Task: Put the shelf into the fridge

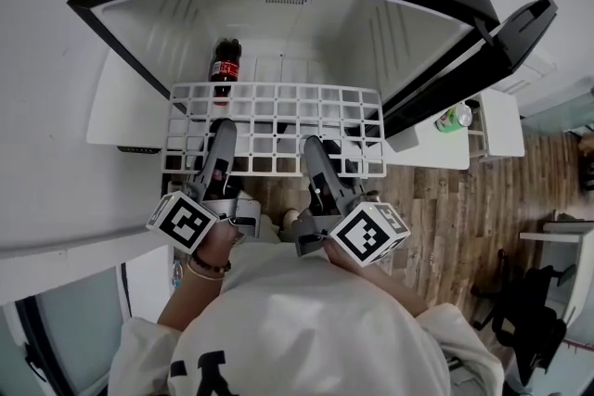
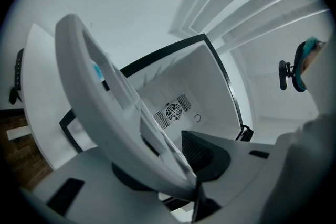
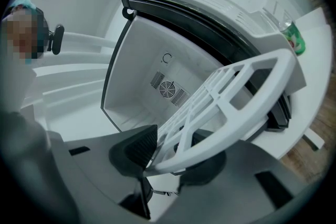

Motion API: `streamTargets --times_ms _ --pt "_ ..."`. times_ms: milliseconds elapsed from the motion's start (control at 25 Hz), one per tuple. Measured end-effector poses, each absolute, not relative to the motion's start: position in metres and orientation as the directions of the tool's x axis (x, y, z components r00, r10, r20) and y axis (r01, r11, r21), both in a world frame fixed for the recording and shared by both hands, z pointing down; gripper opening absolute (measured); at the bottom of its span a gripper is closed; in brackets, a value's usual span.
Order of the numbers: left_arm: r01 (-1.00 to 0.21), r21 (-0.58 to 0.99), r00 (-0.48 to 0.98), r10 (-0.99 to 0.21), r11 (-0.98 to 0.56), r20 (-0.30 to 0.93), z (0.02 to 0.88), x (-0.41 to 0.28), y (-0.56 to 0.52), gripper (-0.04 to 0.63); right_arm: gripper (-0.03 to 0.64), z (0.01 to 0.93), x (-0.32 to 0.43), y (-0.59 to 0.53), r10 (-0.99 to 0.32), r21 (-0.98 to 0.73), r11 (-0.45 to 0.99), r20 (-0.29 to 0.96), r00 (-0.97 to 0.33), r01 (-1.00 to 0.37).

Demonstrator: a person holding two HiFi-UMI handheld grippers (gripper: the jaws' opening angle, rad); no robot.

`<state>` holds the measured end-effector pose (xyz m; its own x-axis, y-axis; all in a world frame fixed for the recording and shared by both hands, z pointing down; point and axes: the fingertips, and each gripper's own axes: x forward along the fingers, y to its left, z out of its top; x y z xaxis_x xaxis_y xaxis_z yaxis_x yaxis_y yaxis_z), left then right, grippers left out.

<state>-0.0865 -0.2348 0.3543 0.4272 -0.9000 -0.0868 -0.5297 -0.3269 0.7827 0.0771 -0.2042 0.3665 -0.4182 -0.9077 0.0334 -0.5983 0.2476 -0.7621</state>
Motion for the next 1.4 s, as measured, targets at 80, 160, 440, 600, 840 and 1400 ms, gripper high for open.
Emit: streamTargets --times_ms 80,160,440,600,840,1400 --pt "-0.522 0.790 0.425 -0.901 -0.322 -0.087 0.354 -0.087 -0.235 0.126 0.133 0.366 0.077 -0.205 -0.912 -0.762 0.240 0.036 -0.408 -0.602" --pt "-0.509 0.801 0.421 -0.903 -0.315 -0.087 0.355 -0.086 -0.236 0.126 0.133 0.365 0.078 -0.206 -0.916 -0.761 0.231 0.040 -0.399 -0.606" --pt "-0.514 0.800 0.432 -0.899 -0.311 -0.071 0.353 -0.085 -0.238 0.126 0.133 0.364 0.079 -0.207 -0.930 -0.761 0.195 0.057 -0.363 -0.619" --pt "-0.515 0.800 0.424 -0.902 -0.308 -0.074 0.352 -0.087 -0.239 0.126 0.133 0.363 0.078 -0.208 -0.934 -0.762 0.189 0.055 -0.353 -0.619" --pt "-0.469 0.832 0.424 -0.902 -0.297 -0.083 0.359 -0.087 -0.237 0.116 0.133 0.367 0.080 -0.207 -0.939 -0.773 0.166 0.066 -0.337 -0.612" --pt "-0.344 0.909 0.398 -0.913 -0.235 -0.086 0.367 -0.085 -0.237 0.074 0.129 0.372 0.082 -0.206 -0.948 -0.792 0.133 0.073 -0.309 -0.595"
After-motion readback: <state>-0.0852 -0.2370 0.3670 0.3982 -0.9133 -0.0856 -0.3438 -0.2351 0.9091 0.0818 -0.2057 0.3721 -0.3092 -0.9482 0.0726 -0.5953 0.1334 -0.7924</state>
